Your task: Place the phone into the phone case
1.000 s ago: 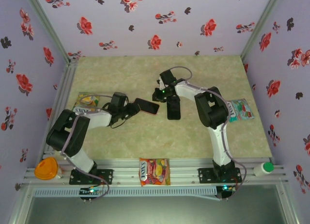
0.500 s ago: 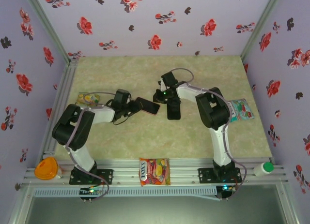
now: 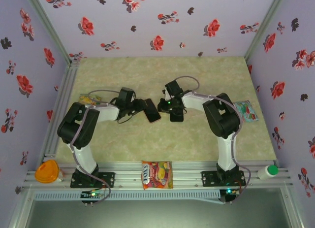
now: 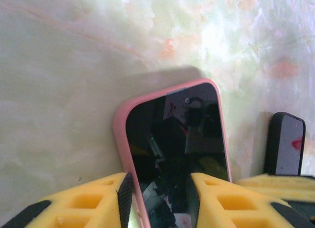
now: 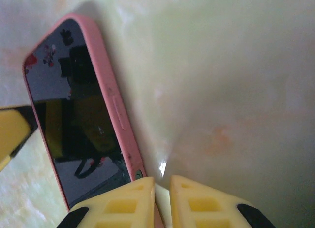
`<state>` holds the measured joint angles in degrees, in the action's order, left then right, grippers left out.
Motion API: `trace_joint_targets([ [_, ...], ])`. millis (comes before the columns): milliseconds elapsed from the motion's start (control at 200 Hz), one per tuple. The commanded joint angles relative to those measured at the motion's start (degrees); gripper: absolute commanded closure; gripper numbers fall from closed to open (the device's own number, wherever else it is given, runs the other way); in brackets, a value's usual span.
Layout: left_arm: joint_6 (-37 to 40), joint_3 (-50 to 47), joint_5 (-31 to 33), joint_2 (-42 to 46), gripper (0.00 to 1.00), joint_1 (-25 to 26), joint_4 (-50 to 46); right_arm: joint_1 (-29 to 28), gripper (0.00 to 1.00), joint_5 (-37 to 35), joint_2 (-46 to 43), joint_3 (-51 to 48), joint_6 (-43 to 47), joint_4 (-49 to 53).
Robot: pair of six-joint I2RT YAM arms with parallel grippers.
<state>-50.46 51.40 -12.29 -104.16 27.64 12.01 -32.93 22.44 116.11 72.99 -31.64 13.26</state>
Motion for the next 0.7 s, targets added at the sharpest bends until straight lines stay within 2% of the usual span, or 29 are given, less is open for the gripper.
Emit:
trace_joint_targets([
  [0,0.95,-0.52,-1.28,-1.03,0.61,1.11,1.71,-1.65,0.83,-0.11,-2.44,-2.49,-2.07,1.71],
  [365,-1.56,-3.06,-0.71,-1.78,0.61,4.57,5.29,-3.05,0.83,-1.2,-5.42,-6.97,-3.96,-0.3],
  [695,-1.23,0.64,-0.98,-3.74,0.61,5.15,4.63,-2.51,0.83,-3.84,-4.95,-5.12,-2.66,0.93],
])
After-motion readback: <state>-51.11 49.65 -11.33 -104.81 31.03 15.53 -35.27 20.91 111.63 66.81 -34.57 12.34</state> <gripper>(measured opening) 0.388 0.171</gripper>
